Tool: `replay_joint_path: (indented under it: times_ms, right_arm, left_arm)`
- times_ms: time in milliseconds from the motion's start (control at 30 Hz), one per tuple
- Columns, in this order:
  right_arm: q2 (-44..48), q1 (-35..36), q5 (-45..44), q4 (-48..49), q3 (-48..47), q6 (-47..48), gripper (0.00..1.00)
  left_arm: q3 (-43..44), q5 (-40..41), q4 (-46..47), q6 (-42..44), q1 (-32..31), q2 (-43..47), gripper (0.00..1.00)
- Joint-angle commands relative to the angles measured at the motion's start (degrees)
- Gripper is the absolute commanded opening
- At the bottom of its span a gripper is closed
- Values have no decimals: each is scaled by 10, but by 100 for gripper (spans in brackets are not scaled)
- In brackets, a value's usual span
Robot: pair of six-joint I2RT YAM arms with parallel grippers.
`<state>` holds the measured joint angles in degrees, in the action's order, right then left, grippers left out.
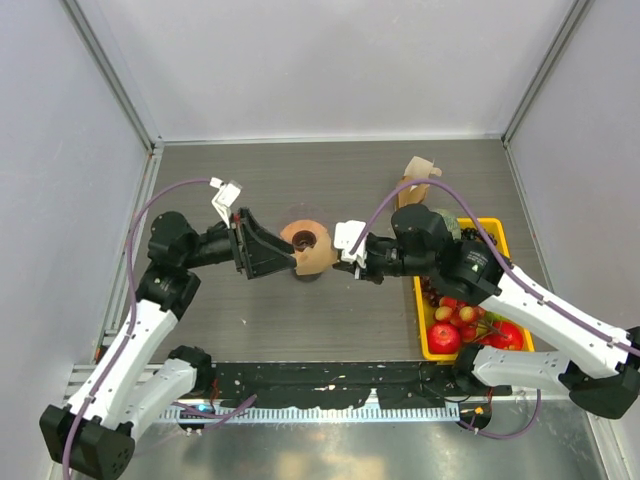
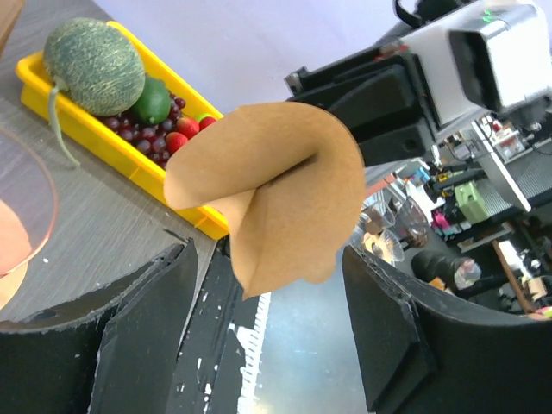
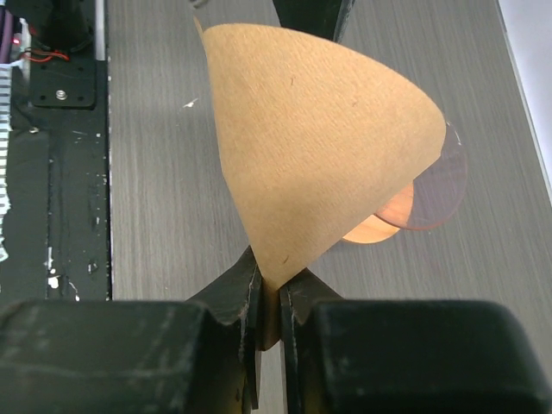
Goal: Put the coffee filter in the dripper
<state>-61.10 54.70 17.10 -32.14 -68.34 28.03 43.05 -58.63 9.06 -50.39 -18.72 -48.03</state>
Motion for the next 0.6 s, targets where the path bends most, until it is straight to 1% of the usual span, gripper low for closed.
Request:
replay_joint_path:
  times_ms: [0, 33, 100, 133, 167, 200, 267, 300, 367, 400, 467, 567]
  right_arm:
    - [17, -6, 55, 2, 2, -17, 14]
    - [18, -8, 68, 0, 4, -19, 14]
    - [18, -8, 85, -4, 7, -22, 14]
    - [17, -9, 90, -4, 11, -21, 14]
    - [15, -9, 95, -3, 14, -24, 14]
    - [14, -9, 96, -3, 16, -24, 12]
    - [12, -9, 102, 1, 23, -28, 6]
    - [12, -9, 108, 1, 28, -31, 5]
    - [11, -9, 129, 2, 32, -33, 5]
    - [9, -10, 136, 1, 33, -36, 5]
    - [4, -9, 138, 3, 35, -38, 5]
    - [0, -9, 147, 6, 39, -38, 5]
  left_arm:
    - [50, -51, -71, 134, 4, 29, 77]
    - [63, -67, -90, 160, 5, 28, 77]
    - [86, -75, -154, 226, 5, 28, 78]
    - [95, -84, -170, 258, 4, 27, 78]
    - [116, -87, -205, 300, 4, 25, 78]
    - [137, -84, -252, 341, 3, 20, 79]
    - [172, -71, -341, 448, -12, 12, 87]
    - [192, -55, -409, 522, -24, 8, 89]
    - [217, -28, -469, 601, -44, -2, 98]
    - [223, -16, -484, 625, -55, -3, 99]
    - [237, 2, -500, 655, -72, -9, 99]
    - [254, 33, -504, 668, -86, -19, 99]
